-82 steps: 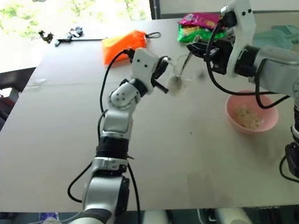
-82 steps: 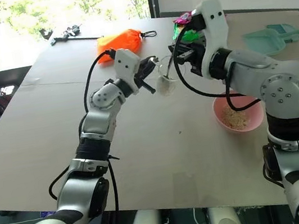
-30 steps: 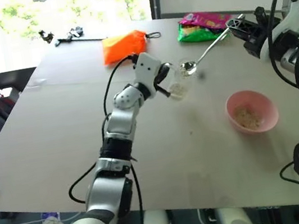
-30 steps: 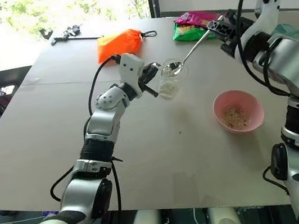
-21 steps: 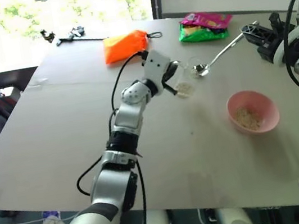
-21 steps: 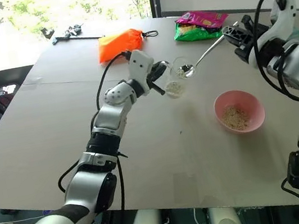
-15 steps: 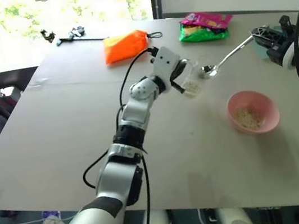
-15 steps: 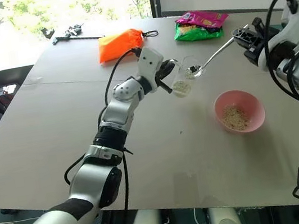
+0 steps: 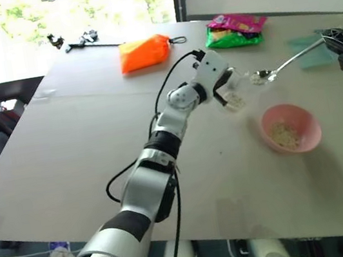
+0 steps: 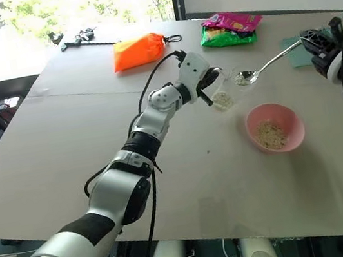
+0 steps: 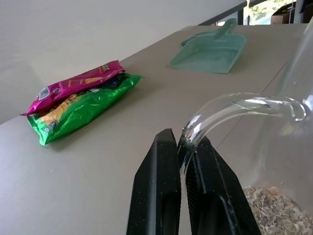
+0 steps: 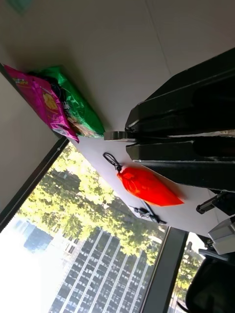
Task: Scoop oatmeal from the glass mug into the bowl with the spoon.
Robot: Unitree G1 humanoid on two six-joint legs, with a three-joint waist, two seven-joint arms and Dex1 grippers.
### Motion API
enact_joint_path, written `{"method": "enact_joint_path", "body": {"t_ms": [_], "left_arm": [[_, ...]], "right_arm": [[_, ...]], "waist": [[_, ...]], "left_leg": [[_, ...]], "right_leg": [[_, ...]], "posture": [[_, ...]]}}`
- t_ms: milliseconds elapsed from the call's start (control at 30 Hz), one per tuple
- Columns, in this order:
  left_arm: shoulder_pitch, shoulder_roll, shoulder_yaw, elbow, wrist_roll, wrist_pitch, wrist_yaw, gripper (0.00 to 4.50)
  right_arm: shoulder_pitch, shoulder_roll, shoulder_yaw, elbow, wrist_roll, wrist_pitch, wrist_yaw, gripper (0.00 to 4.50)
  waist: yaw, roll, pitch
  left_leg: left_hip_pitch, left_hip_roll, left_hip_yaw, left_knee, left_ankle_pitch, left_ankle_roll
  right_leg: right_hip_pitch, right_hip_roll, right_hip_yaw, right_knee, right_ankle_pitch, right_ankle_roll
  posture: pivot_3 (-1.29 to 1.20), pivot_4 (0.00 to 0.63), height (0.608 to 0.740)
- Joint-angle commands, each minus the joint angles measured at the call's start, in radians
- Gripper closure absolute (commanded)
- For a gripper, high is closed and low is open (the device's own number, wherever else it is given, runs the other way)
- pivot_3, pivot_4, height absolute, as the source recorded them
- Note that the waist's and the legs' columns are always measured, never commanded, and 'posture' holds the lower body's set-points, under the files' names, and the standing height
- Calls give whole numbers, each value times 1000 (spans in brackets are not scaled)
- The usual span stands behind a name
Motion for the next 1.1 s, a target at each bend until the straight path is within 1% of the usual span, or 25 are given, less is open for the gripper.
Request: {"method": "enact_joint_path", "body": {"t_ms": [33,433,667,800,900,1000,1100], "left_arm": [[-57,-17,0,15,10,-63,-2,4425],[-114,-55,-5,117,55,-125,17,4425],[-134,-69,-2,150,76,-140,24,4425],[-137,-65,-2,160,85,-142,35,4425],[-134,-58,-2,165,93,-142,46,4425],[-134,-49,4,170,96,-140,55,4425],[-138,-32,15,173,91,-137,64,4425]], "right_arm": [[14,-14,-75,-37,21,-24,11,4500],[127,3,-182,-76,21,-15,52,4500],[209,17,-262,-106,21,-1,85,4500],[278,6,-330,-112,21,27,116,4500],[345,-38,-359,-110,21,66,162,4500],[394,-75,-358,-115,21,87,212,4500],[450,-157,-305,-174,-42,128,292,4500]], "waist": [[0,0,0],[0,0,0],[0,0,0],[3,0,0],[0,1,-1],[-1,2,-1],[-3,4,-1]], "left_leg": [[0,0,0,0,0,0],[0,0,-1,0,0,0],[0,-1,-1,0,0,0],[0,-1,-1,0,0,0],[0,-2,-2,0,0,0],[1,-2,-2,0,0,1],[1,-2,-3,0,-3,4]], "right_leg": [[0,0,0,0,0,0],[0,0,0,0,0,0],[0,0,0,0,0,0],[0,0,1,0,0,0],[1,0,2,0,0,0],[1,0,2,0,0,0],[1,0,3,0,0,0]], "posture": [[0,150,740],[0,150,740],[0,150,740],[0,150,740],[0,150,740],[0,150,740],[0,150,740]]}}
